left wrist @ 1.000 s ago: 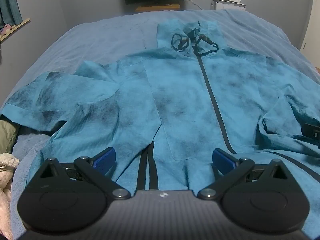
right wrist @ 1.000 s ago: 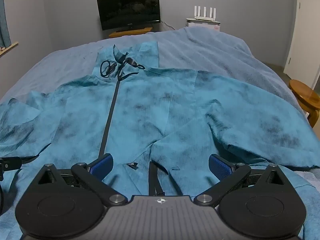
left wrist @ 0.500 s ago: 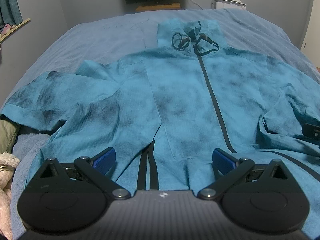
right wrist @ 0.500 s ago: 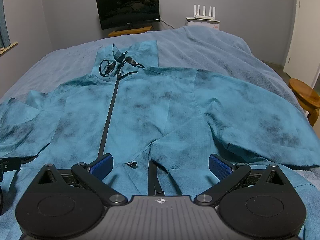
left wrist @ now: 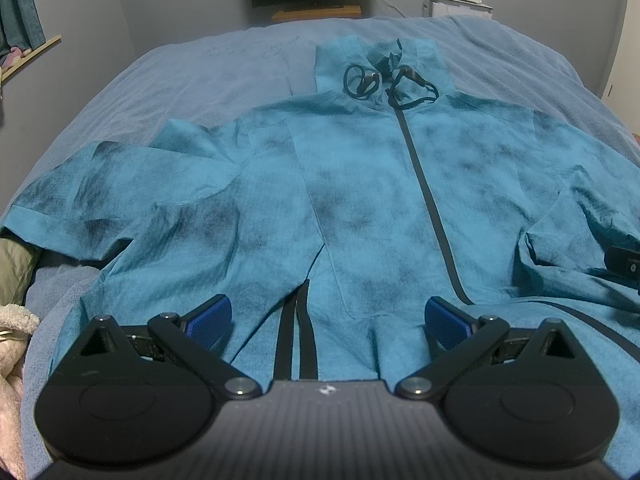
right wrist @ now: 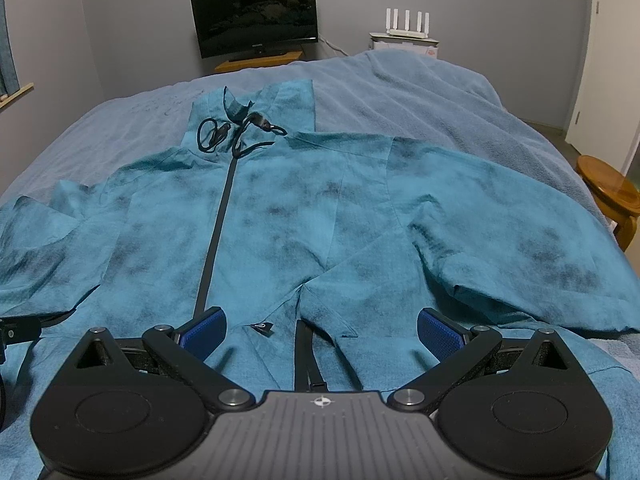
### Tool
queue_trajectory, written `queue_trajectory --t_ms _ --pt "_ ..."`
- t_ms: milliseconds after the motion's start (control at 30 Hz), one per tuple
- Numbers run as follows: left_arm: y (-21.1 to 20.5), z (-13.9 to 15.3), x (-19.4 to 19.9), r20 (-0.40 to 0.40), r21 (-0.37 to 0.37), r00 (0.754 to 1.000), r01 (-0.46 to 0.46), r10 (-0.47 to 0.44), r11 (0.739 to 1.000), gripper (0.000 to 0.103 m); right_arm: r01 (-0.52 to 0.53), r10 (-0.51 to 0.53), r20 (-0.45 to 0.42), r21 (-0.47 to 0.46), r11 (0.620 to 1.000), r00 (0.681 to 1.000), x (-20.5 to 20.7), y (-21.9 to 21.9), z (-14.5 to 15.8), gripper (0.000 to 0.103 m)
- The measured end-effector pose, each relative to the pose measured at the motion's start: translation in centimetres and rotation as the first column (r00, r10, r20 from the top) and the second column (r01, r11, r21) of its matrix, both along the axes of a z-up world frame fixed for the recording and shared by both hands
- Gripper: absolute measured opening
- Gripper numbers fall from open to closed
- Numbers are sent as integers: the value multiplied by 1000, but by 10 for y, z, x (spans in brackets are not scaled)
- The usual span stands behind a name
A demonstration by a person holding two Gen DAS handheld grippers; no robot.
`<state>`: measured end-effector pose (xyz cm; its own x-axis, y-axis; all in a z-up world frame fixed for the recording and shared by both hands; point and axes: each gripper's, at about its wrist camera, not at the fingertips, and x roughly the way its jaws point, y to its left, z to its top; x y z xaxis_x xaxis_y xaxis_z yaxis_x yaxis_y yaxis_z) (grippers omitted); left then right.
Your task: Fold large clothes
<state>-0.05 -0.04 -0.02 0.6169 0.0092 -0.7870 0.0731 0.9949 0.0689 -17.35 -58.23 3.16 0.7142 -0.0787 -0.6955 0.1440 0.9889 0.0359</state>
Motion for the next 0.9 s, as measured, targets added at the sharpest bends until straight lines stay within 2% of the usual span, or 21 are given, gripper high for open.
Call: queue_trajectory --t_ms 900 --pt "6 -4 -3 -3 0 1000 0 0 1000 103 3 -3 -1 1 1000 1000 0 0 0 103"
